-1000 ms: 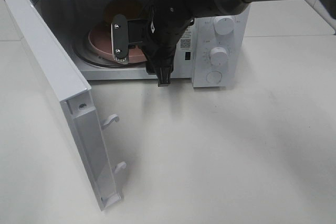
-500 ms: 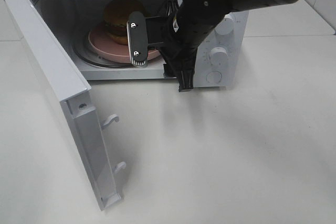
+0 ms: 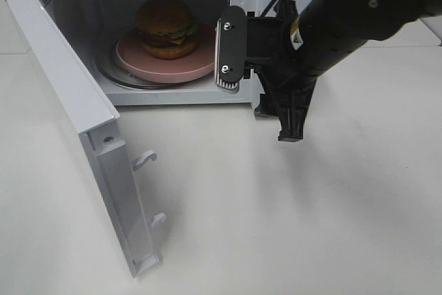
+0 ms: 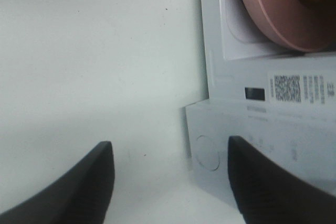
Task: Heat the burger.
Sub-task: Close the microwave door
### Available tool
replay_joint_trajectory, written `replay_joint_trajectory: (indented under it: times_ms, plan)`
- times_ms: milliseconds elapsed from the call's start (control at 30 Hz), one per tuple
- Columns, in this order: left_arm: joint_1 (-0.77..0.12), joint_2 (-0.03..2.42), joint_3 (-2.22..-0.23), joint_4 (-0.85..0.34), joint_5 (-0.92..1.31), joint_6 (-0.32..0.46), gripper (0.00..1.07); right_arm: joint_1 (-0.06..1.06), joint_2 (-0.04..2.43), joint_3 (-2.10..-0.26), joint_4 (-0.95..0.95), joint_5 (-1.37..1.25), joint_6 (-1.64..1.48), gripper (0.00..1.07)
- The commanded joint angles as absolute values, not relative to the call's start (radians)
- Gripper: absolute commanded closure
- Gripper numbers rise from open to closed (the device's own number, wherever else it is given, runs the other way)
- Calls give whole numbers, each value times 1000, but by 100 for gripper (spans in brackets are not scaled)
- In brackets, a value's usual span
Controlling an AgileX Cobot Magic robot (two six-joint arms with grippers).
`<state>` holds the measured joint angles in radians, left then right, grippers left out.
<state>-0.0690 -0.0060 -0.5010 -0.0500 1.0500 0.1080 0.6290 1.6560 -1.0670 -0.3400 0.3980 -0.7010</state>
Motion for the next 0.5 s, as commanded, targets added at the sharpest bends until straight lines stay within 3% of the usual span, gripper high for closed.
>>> replay_joint_trajectory:
  times_ms: [33,300,500]
  plan:
    - [-73,-23,-498,-52,1040,108,9,618,1593,-1019,-341,397,-606,45]
    - [-73,-23,-498,-52,1040,108,9,601,1381,-888,-338,404,-310,45]
    - [-73,-23,-498,-52,1040,108,9,499,1233,-835,-329,498,-98,45]
